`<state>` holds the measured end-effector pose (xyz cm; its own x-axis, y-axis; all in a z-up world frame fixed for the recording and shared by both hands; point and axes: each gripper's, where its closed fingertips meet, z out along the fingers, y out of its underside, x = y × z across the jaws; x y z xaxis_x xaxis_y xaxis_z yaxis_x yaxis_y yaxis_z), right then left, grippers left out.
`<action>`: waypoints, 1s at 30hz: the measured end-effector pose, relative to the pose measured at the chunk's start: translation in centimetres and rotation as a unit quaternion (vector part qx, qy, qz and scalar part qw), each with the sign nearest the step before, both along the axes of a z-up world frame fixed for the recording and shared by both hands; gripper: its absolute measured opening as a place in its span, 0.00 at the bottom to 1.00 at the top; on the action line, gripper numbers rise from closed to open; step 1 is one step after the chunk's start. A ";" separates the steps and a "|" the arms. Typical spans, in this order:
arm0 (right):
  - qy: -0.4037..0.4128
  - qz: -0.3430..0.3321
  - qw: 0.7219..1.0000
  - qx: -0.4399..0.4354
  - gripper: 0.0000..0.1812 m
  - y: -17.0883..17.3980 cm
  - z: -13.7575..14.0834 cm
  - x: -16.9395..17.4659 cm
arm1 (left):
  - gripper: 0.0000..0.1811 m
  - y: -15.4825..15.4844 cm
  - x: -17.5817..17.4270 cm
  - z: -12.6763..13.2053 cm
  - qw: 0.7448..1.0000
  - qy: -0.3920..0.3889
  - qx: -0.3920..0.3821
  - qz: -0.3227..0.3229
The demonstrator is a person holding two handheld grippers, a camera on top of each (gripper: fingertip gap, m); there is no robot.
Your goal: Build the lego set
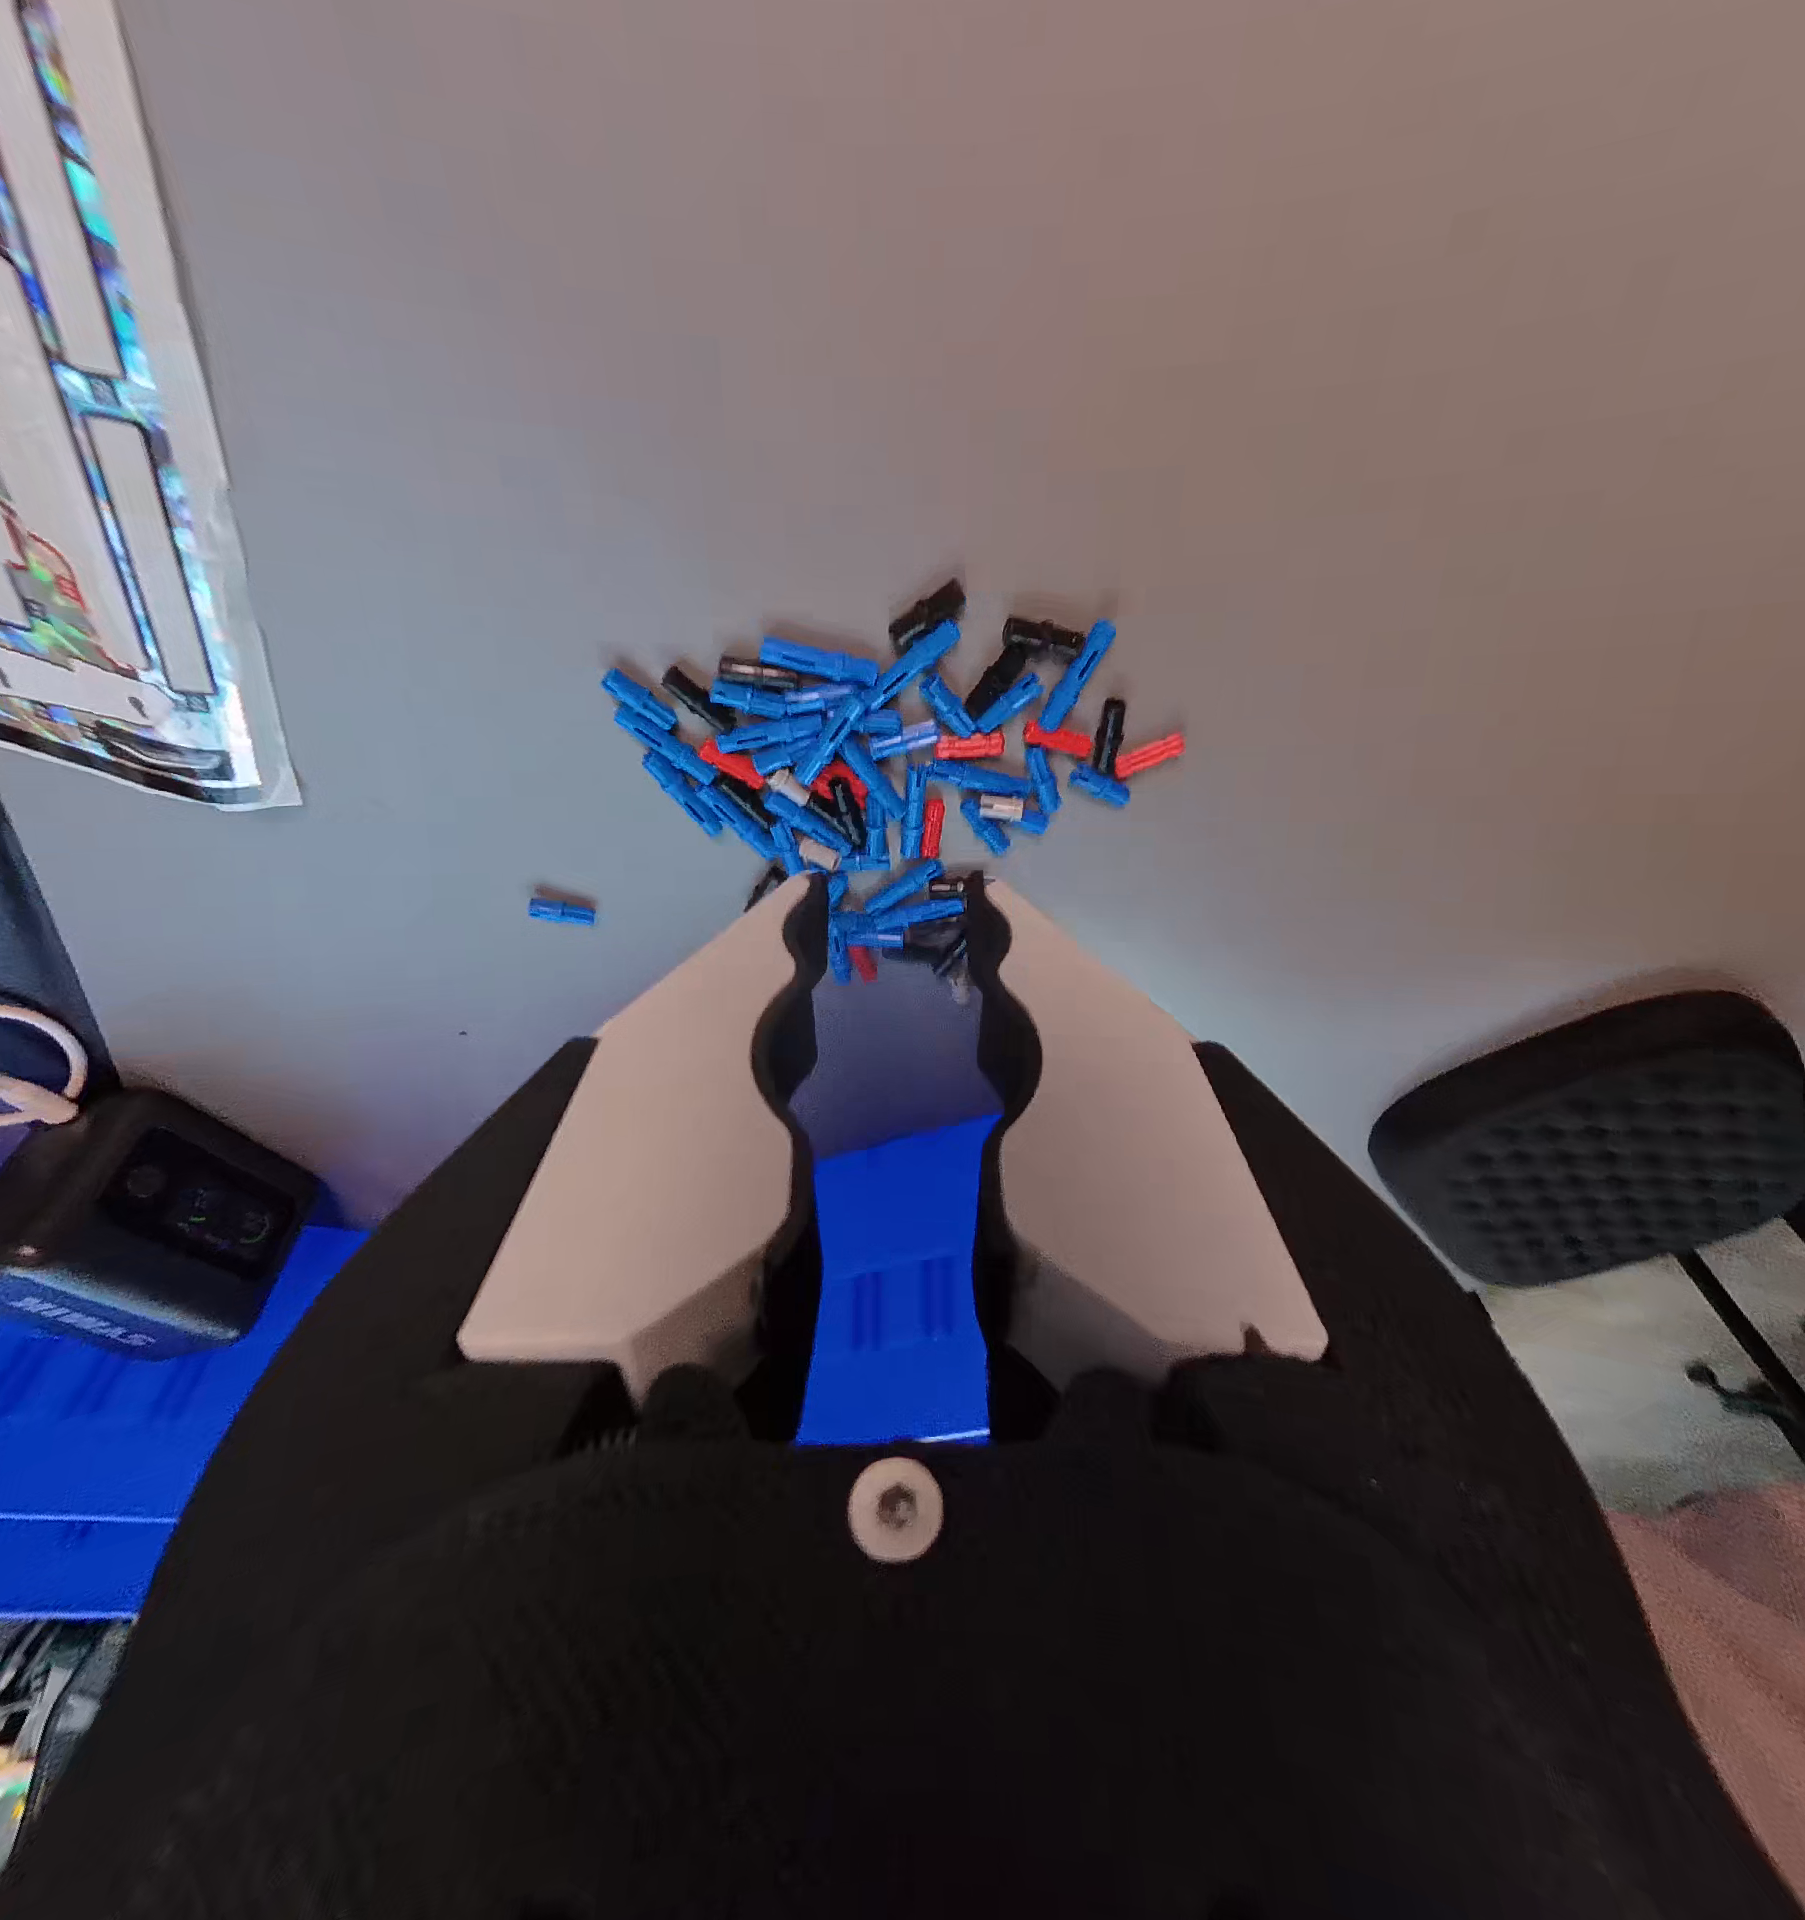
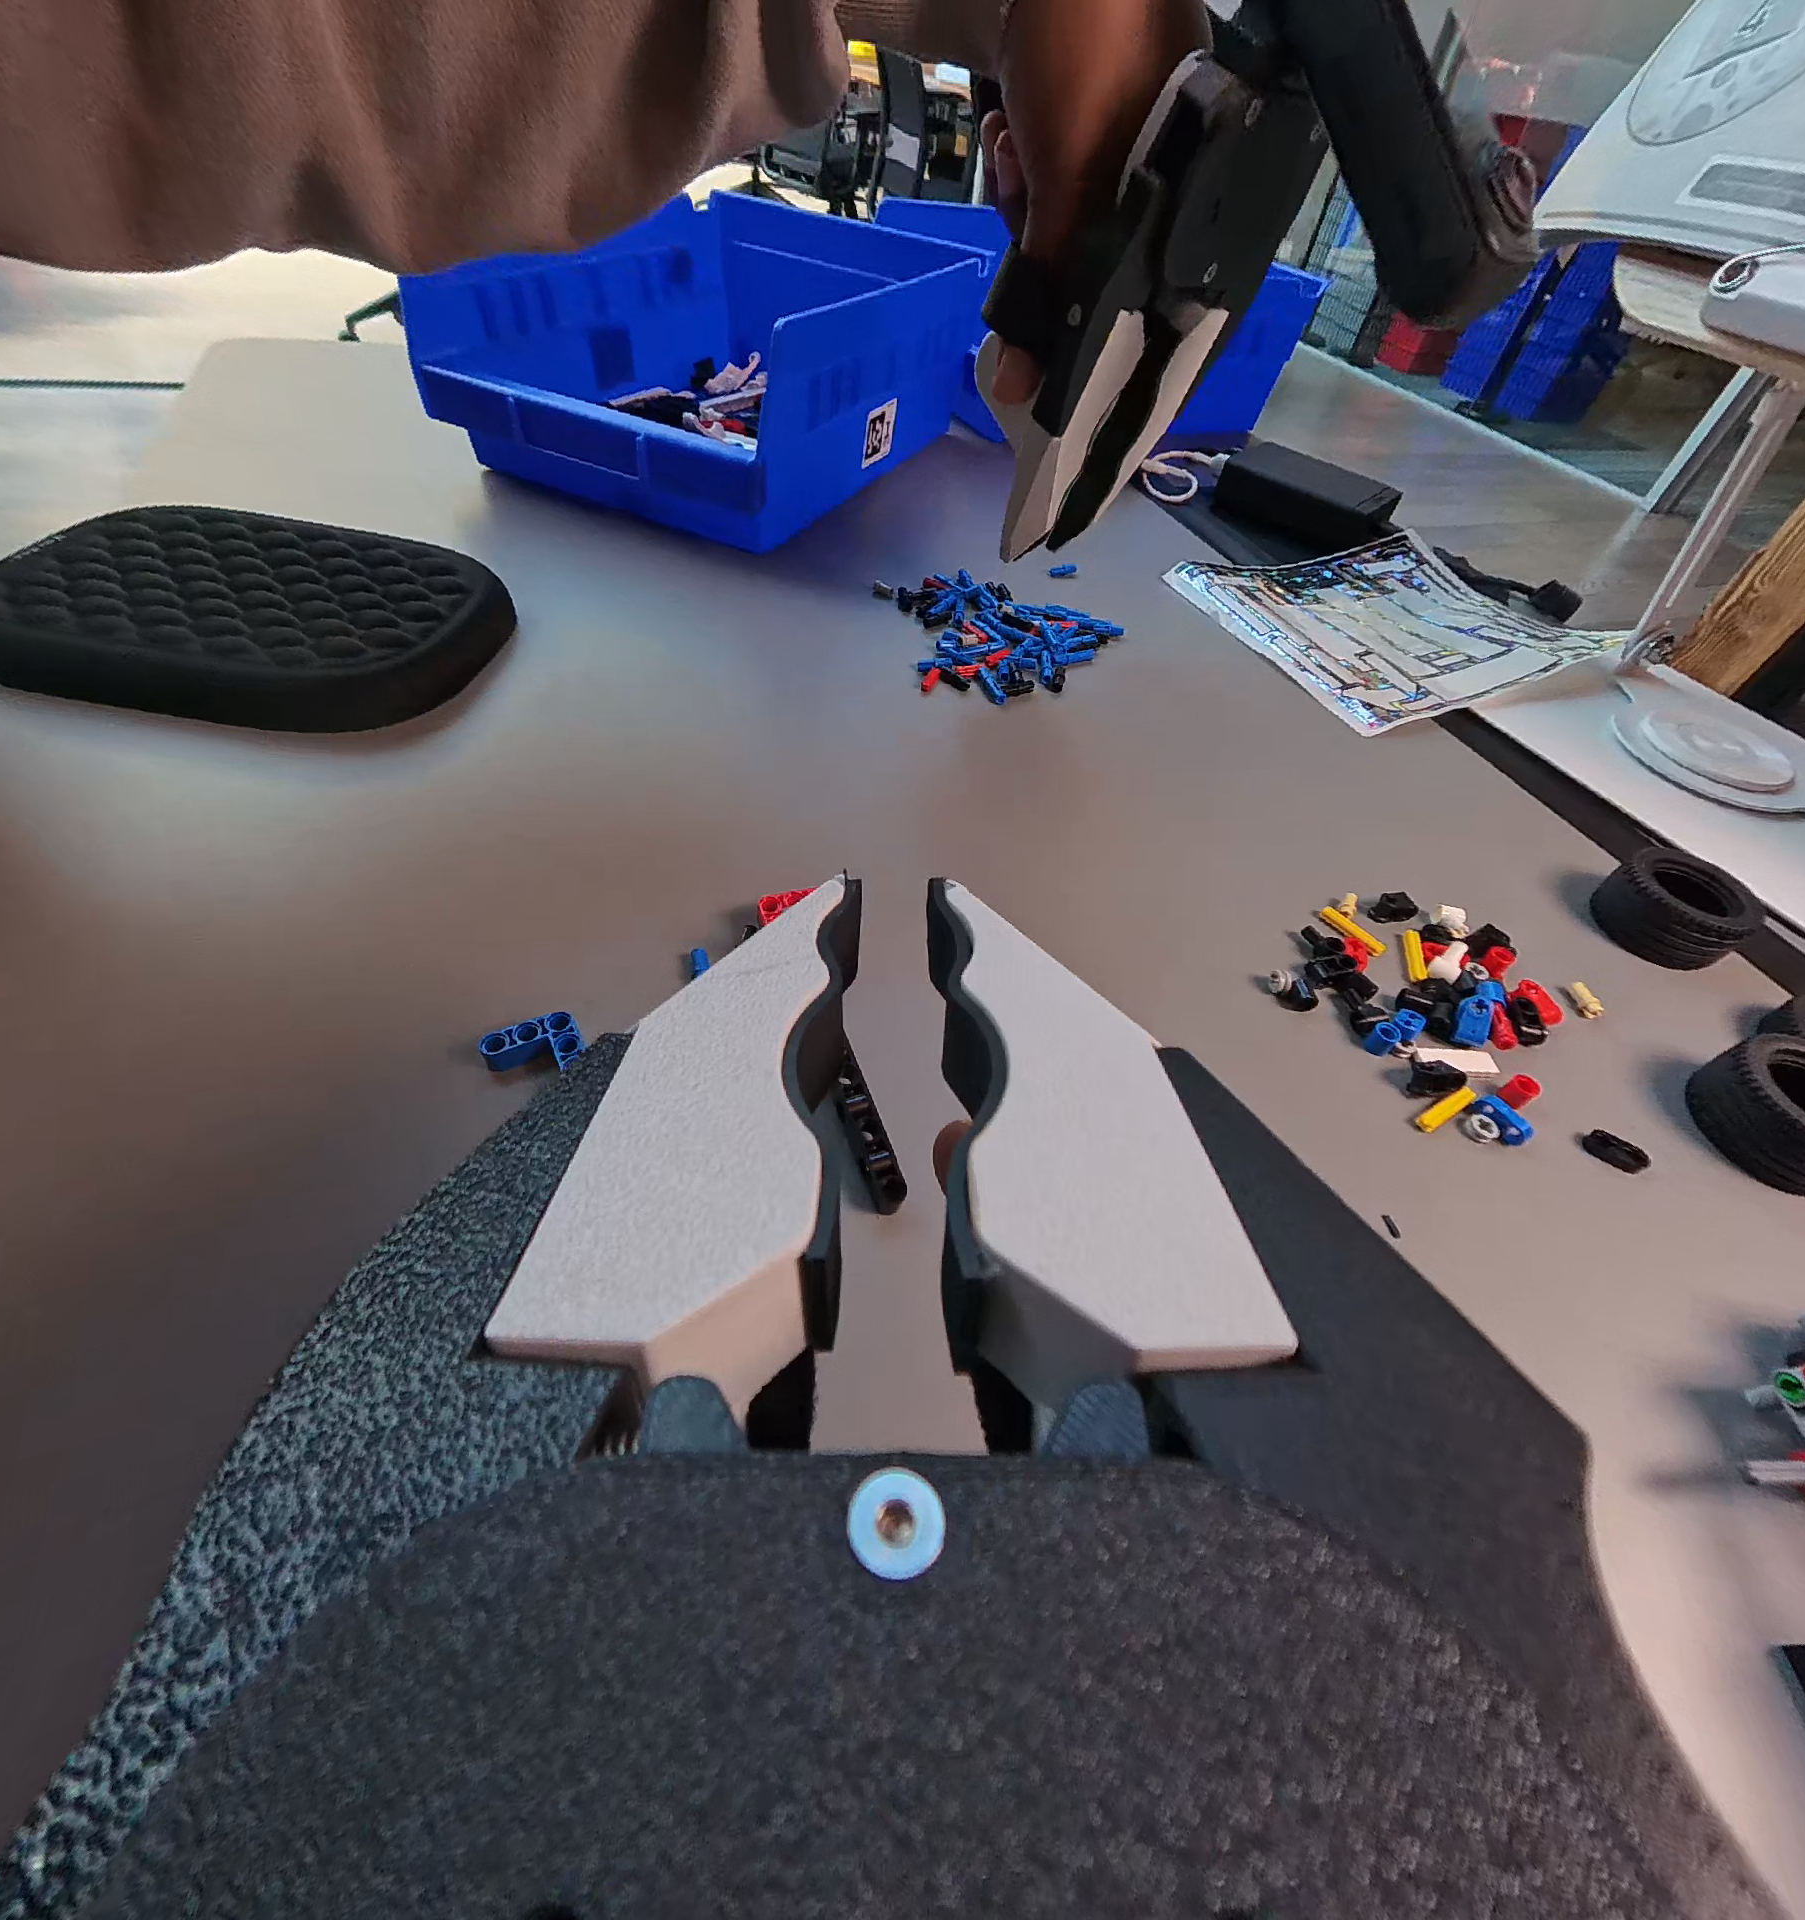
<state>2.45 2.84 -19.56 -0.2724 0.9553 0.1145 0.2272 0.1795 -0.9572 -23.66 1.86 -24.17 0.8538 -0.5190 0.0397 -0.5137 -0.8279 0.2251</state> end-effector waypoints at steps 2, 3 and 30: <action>0.001 0.000 1.000 0.008 0.06 0.0 0.1 0.1 | 0.13 1.5 2.0 0.8 0.996 -0.024 0.080 -0.015; 0.002 -0.001 1.000 0.011 0.06 0.1 0.1 0.1 | 0.13 2.6 3.7 1.4 0.988 -0.046 0.141 -0.031; -0.161 0.041 0.981 0.099 0.02 -0.8 -6.9 -1.1 | 0.13 -0.9 20.5 -3.5 0.852 -0.248 0.443 -0.128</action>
